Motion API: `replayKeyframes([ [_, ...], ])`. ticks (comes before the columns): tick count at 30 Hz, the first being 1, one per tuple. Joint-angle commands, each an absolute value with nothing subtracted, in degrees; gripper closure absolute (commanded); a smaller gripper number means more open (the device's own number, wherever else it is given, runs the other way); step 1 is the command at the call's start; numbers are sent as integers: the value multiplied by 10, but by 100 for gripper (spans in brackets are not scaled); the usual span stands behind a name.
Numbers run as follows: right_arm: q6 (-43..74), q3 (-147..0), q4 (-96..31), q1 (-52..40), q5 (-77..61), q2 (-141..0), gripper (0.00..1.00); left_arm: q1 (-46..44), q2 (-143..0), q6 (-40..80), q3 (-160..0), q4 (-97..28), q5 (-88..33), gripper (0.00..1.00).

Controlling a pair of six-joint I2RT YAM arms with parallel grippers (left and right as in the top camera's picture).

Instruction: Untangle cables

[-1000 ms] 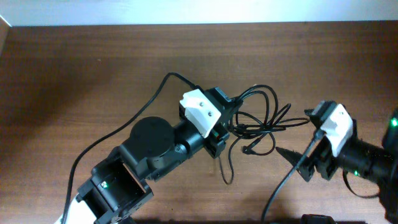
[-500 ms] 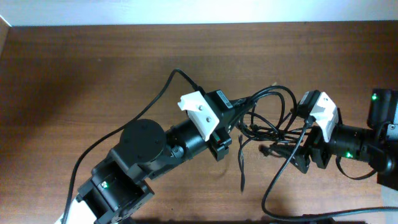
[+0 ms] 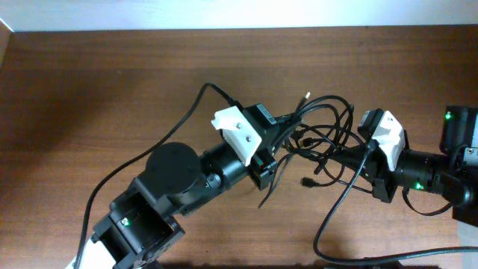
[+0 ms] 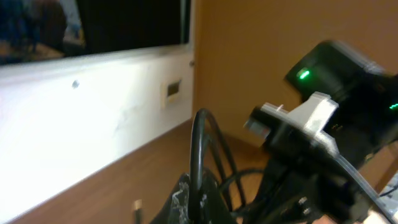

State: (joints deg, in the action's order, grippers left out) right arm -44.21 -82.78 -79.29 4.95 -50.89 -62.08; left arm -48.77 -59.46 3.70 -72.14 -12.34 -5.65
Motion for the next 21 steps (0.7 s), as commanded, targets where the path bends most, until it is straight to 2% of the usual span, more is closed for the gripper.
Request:
replayKeyframes([
  [1,-408,-836,-780,53,-521,-612,96,-486,-589,45,-723,-150,2,100],
  [5,-335,-836,-721,53,-521,-581,96,-486,-597,45,-723,-212,66,100],
  [11,-213,-836,-606,53,-501,-525,96,-486,-611,45,-723,-285,100,100],
  [15,-90,-836,-554,53,-355,-491,96,-486,-615,52,-723,-326,134,100],
  [21,15,-836,-564,53,-150,-473,96,-486,-615,71,-723,-343,163,100],
])
